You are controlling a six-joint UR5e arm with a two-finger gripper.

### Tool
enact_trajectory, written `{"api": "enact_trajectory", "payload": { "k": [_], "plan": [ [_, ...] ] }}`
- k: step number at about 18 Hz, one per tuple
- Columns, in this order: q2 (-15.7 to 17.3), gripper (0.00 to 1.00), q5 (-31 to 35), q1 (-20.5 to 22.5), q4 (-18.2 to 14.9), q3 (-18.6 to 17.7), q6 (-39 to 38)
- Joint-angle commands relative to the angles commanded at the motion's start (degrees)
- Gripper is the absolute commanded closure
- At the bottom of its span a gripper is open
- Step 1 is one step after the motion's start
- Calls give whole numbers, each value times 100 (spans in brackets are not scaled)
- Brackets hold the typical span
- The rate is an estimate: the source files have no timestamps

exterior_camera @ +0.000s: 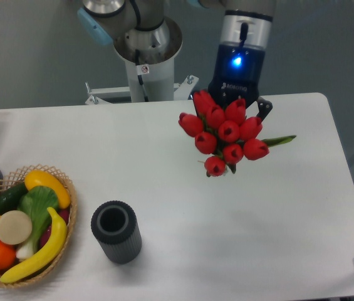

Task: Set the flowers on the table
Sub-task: 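Hold the red tulip bouquet and rotate the gripper to tilt it, then lower the tulip bouquet toward the table, tipping the blooms down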

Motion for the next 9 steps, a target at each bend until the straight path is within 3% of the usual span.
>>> {"api": "enact_trajectory", "payload": {
  "k": [4, 9],
  "plan": [
    [-210, 60, 1107, -457, 0, -9, 228],
    [-431, 60, 1777, -713, 0, -149, 448]
  ]
}}
